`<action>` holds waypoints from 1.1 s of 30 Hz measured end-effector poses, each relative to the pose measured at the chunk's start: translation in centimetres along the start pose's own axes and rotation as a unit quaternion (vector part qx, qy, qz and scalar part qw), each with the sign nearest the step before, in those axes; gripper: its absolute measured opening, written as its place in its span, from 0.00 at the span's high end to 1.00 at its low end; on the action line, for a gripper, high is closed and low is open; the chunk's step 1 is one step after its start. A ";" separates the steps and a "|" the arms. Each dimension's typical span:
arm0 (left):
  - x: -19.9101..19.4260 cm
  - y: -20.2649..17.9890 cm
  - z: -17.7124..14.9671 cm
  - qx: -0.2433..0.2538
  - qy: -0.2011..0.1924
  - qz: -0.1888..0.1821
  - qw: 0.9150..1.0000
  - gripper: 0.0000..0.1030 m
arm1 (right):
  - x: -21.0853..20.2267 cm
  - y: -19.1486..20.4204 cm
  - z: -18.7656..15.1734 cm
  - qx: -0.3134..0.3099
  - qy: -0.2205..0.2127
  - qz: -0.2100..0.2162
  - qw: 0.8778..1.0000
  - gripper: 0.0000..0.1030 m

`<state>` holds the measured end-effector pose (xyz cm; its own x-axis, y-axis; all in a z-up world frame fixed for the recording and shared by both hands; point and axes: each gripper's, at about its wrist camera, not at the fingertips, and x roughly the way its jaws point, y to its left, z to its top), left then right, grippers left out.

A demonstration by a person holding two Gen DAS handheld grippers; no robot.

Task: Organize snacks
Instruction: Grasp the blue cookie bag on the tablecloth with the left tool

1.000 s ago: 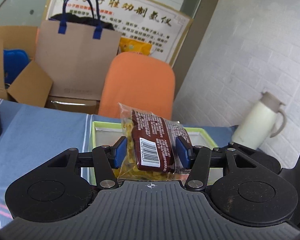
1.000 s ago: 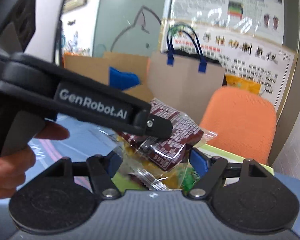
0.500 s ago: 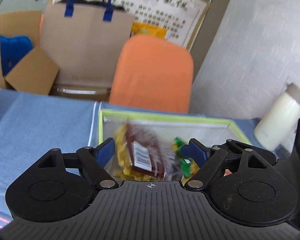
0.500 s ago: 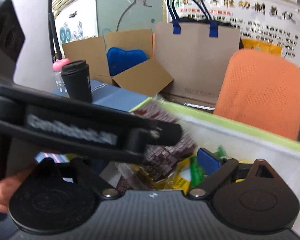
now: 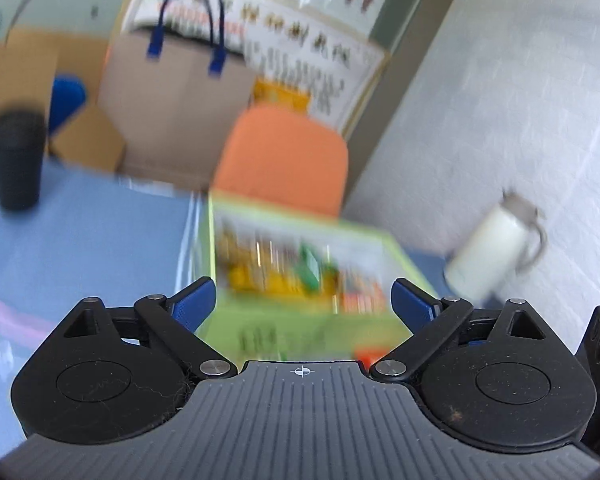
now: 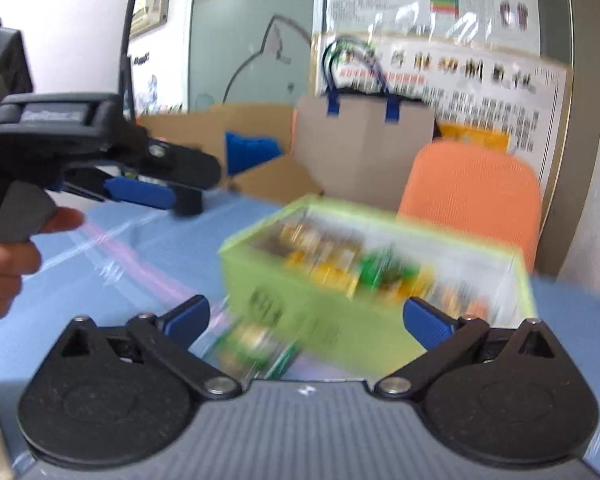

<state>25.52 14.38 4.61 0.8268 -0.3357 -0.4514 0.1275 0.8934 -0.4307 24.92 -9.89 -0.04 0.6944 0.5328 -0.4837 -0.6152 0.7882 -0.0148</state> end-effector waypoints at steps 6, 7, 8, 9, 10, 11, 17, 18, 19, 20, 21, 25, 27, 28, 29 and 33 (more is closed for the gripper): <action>0.0 0.4 -7.0 -0.055 0.096 -0.004 0.994 0.26 | -0.3 4.0 -5.0 -0.002 0.053 0.017 0.998 0.01; -0.7 0.6 -8.1 -0.067 0.099 -0.002 0.993 0.26 | -0.2 4.2 -5.5 -0.001 0.059 0.019 0.998 0.01; -1.1 0.7 -8.8 -0.077 0.104 -0.001 0.992 0.26 | 0.1 4.3 -5.7 0.004 0.066 0.023 0.998 0.01; -1.5 0.9 -9.4 -0.083 0.108 -0.002 0.991 0.26 | 0.5 4.3 -5.9 0.010 0.074 0.027 0.997 0.01; -1.6 1.0 -9.7 -0.086 0.111 -0.002 0.990 0.27 | 1.0 4.3 -6.0 0.018 0.080 0.032 0.996 0.01; -1.7 1.1 -9.9 -0.088 0.113 0.001 0.990 0.28 | 1.3 4.4 -6.1 0.026 0.086 0.035 0.995 0.01; -3.6 2.2 -10.2 -0.090 0.093 0.029 0.991 0.28 | 0.1 7.2 -5.8 0.032 0.074 0.090 0.993 0.01; -3.8 2.5 -10.3 -0.092 0.092 0.033 0.991 0.28 | -0.1 7.8 -5.9 0.034 0.071 0.102 0.992 0.01; -4.0 2.8 -10.4 -0.094 0.093 0.035 0.991 0.28 | -0.3 8.3 -5.9 0.035 0.070 0.107 0.991 0.01; -4.0 3.1 -10.5 -0.097 0.095 0.037 0.990 0.28 | -0.4 8.7 -6.1 0.037 0.068 0.104 0.992 0.01; -4.0 3.3 -10.6 -0.101 0.098 0.040 0.989 0.28 | -0.5 9.0 -6.1 0.037 0.066 0.093 0.993 0.01; -4.0 3.3 -10.8 -0.105 0.105 0.043 0.988 0.28 | -0.1 9.6 -6.1 0.039 0.071 0.073 0.994 0.01; -4.0 3.0 -11.0 -0.100 0.107 0.043 0.988 0.28 | 0.3 10.0 -6.3 0.033 0.077 0.075 0.994 0.01; -4.0 2.8 -11.0 -0.096 0.109 0.044 0.988 0.28 | 0.4 10.4 -6.5 0.029 0.079 0.075 0.994 0.01; -4.0 2.6 -11.1 -0.091 0.110 0.046 0.989 0.28 | 0.6 10.6 -6.6 0.030 0.081 0.068 0.994 0.01; -3.9 2.6 -11.4 -0.083 0.111 0.053 0.989 0.28 | 1.0 10.8 -7.4 0.032 0.083 0.063 0.994 0.01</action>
<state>16.42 14.60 -3.63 0.6882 -0.3166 -0.6528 -0.0595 0.8721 -0.4857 16.21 -3.07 -7.17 0.5392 0.5744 -0.6159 -0.6646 0.7394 0.1077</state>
